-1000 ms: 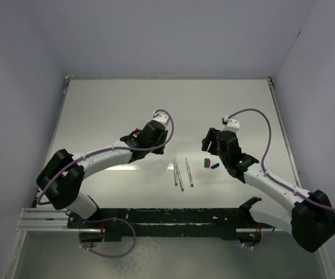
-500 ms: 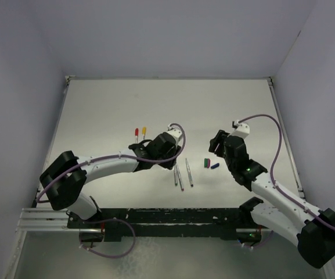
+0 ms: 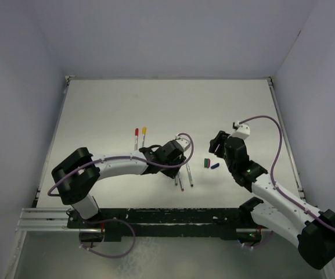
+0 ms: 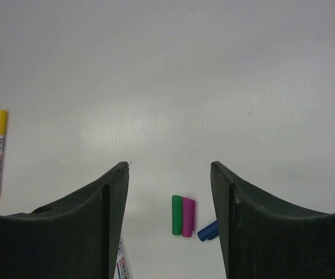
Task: Insert the pens into the pen caps
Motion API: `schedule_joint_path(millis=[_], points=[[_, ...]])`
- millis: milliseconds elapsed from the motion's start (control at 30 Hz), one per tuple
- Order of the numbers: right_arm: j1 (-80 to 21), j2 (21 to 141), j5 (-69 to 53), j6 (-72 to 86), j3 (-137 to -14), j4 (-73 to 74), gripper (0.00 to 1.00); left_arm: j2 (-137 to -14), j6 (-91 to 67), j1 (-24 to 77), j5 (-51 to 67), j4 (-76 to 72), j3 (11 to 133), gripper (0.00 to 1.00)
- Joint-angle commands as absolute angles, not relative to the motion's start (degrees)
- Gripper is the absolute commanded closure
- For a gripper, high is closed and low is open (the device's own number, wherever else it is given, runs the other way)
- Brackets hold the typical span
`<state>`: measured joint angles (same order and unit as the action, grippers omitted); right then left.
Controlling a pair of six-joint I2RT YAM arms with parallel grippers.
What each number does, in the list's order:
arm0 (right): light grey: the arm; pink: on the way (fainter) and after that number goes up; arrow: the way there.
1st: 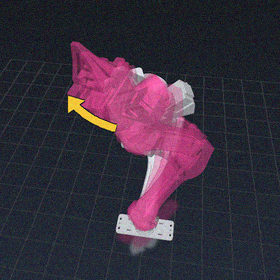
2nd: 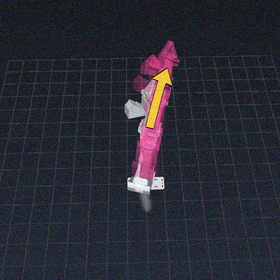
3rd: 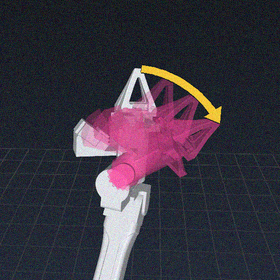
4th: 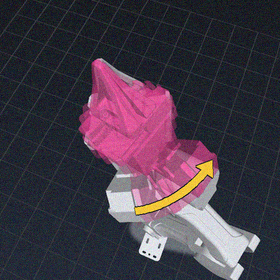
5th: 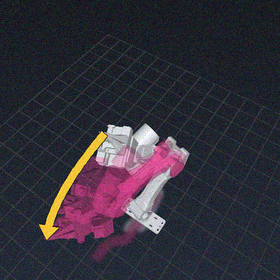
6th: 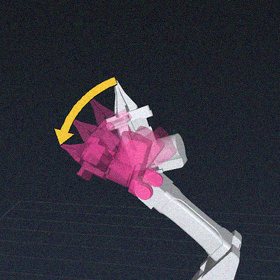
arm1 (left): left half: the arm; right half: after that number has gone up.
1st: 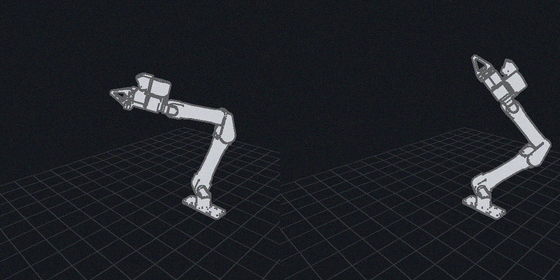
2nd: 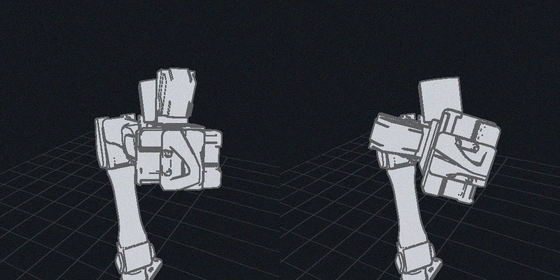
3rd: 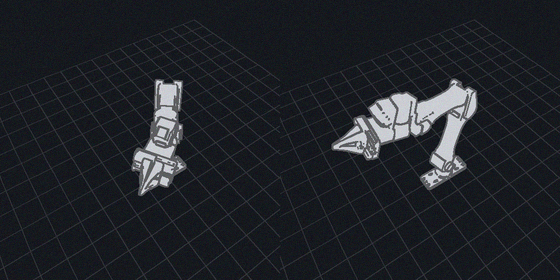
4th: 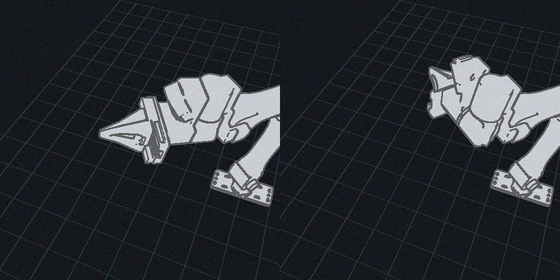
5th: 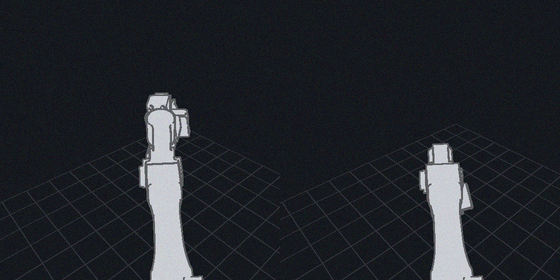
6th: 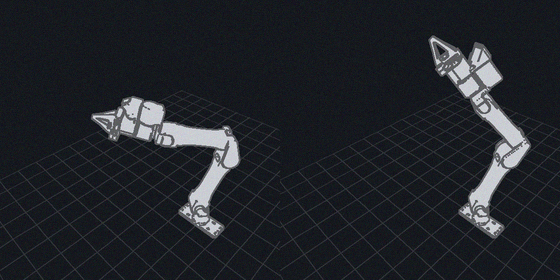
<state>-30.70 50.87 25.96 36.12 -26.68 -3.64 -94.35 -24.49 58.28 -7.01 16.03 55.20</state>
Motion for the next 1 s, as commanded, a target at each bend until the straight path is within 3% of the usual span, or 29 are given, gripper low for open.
schedule_joint_path(millis=[0,700,967], points=[[-30.7,50.7,26.1,37.1,-26.3,-6.5,0.40,-95.2,-24.4,58.8,-6.3,15.7,58.2,0.50],[-30.8,52.2,25.2,37.4,-25.6,-8.6,0.40,-100.3,-24.3,59.0,-6.7,17.3,59.9,0.48],[-30.8,53.2,24.6,37.6,-25.6,-8.4,0.40,-101.0,-24.7,59.0,-8.0,21.1,59.3,0.53]])
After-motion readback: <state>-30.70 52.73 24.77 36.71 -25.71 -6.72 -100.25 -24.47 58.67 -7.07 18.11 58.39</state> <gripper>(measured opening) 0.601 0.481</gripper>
